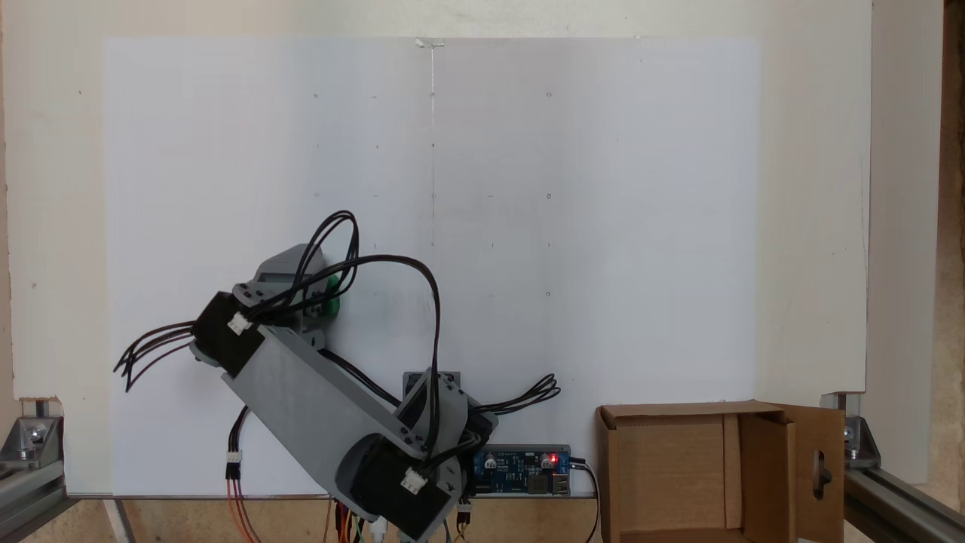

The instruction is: Grasp a green dice and put it in the bin.

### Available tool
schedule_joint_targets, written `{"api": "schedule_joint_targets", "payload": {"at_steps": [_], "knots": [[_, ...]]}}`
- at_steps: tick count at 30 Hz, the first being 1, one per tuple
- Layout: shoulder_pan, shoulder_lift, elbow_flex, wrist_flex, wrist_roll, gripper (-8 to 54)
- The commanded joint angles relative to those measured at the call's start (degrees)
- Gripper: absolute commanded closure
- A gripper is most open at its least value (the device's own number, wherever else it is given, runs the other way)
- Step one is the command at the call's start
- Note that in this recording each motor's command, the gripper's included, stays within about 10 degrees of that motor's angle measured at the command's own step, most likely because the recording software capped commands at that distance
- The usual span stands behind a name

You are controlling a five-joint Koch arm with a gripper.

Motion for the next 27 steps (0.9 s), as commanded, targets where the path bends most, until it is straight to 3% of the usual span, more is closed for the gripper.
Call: {"api": "schedule_joint_targets", "payload": {"at_steps": [1,27], "knots": [[0.0,0.26,-0.62,0.88,4.31,2.8],[2.02,-0.44,-1.05,-2.29,4.39,4.1]]}}
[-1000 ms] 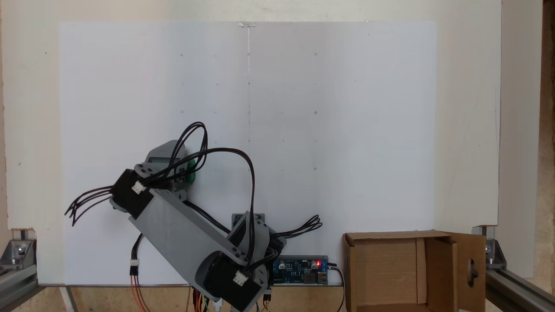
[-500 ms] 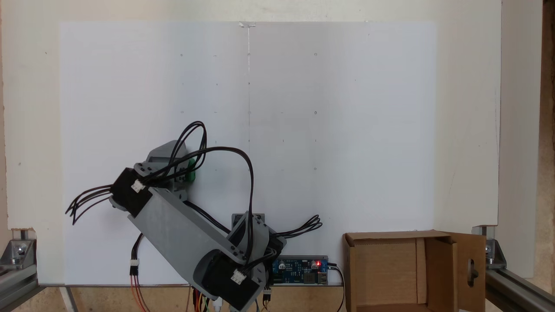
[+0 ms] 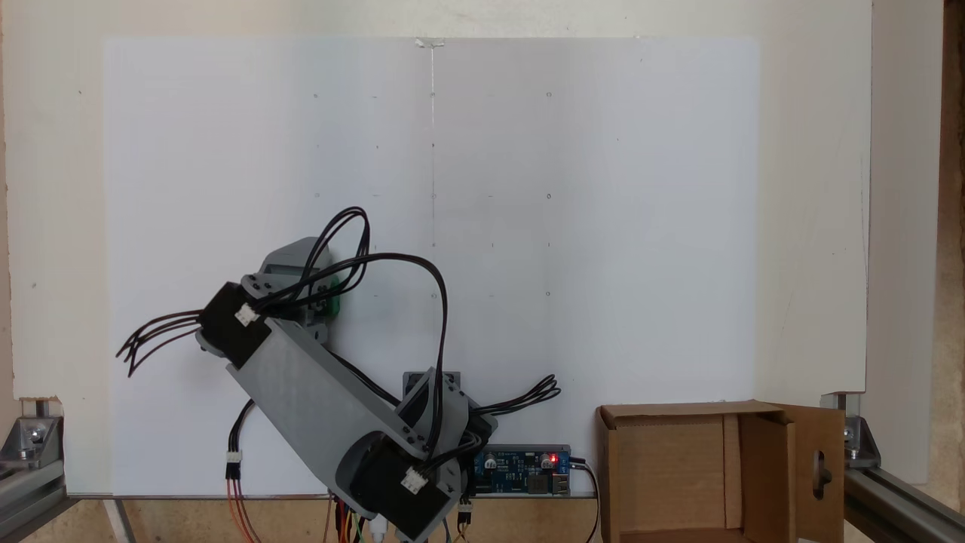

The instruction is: Grasp a green dice and put it in the bin.

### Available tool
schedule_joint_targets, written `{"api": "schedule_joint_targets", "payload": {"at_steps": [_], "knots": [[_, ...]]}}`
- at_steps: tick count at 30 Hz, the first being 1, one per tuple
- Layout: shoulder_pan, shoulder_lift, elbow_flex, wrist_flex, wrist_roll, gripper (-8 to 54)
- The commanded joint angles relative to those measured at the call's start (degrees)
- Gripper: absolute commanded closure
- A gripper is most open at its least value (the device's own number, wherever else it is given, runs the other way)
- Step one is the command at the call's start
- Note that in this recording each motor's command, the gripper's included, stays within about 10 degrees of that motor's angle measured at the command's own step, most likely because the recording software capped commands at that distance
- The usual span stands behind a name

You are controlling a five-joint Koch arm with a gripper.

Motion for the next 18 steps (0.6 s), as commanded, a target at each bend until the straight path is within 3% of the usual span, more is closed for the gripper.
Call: {"api": "schedule_joint_targets", "payload": {"at_steps": [1,18], "knots": [[-0.44,-0.09,-1.05,-1.76,4.39,4.1],[-2.02,0.0,2.9,-6.59,8.44,6.0]]}}
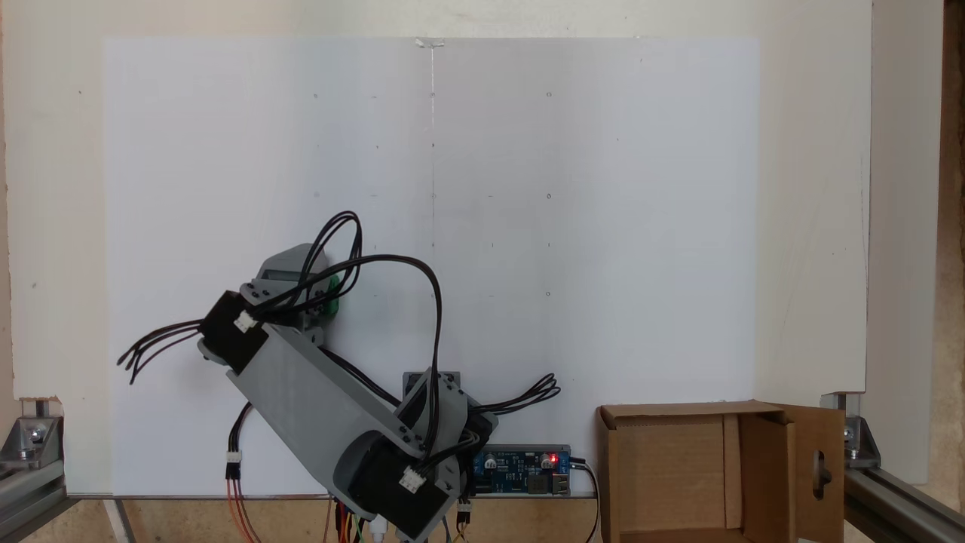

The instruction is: Grasp a green dice and put it in the bin.

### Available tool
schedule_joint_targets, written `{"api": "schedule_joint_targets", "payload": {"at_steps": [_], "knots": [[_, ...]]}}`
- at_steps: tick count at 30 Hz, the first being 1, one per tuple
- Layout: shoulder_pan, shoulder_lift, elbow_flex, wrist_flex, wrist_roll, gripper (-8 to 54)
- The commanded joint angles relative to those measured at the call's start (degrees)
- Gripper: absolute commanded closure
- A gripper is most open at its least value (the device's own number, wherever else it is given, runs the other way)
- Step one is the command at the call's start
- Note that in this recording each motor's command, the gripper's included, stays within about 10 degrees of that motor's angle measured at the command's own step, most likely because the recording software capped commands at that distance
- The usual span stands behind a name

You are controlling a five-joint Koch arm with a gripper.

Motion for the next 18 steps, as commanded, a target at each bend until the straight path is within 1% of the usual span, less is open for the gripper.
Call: {"api": "schedule_joint_targets", "payload": {"at_steps": [1,18], "knots": [[0.09,0.18,0.09,-1.93,5.36,6.0],[0.09,0.79,3.78,-3.87,5.27,6.6]]}}
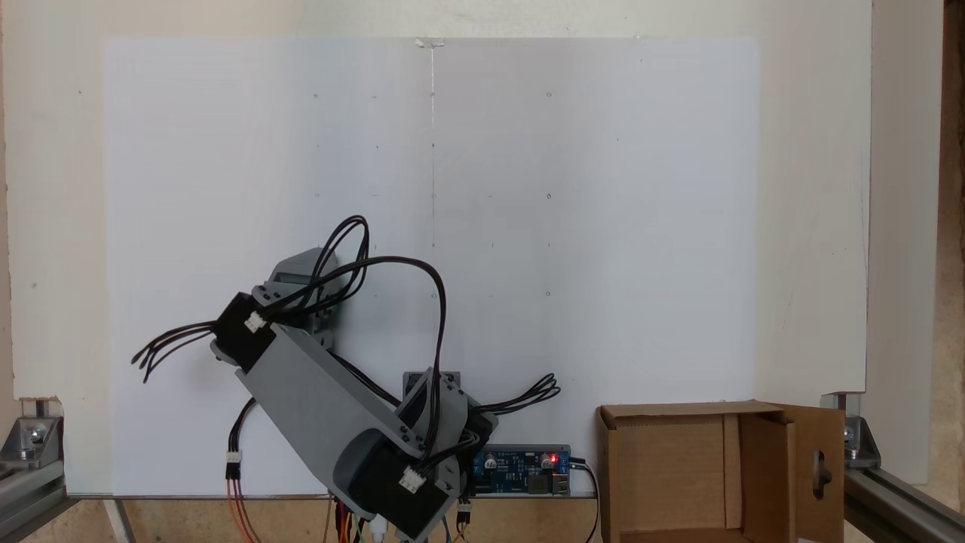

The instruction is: Grasp a green dice and put it in the bin.

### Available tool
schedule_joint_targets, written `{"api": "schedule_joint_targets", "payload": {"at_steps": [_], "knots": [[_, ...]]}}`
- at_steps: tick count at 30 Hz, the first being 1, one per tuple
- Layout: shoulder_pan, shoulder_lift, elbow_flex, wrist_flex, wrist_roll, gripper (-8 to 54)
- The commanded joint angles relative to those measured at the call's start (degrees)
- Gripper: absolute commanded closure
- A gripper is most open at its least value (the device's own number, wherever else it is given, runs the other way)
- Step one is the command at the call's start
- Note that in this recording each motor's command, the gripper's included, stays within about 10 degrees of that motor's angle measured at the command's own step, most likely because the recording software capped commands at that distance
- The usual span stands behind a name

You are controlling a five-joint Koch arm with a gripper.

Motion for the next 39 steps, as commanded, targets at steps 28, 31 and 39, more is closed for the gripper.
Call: {"api": "schedule_joint_targets", "payload": {"at_steps": [28,31,39], "knots": [[-1.23,-2.37,-0.26,-2.99,3.87,14.3],[-1.14,-2.37,-0.26,-2.99,3.78,17.1],[1.14,-2.37,-0.18,-3.16,3.52,33.6]]}}
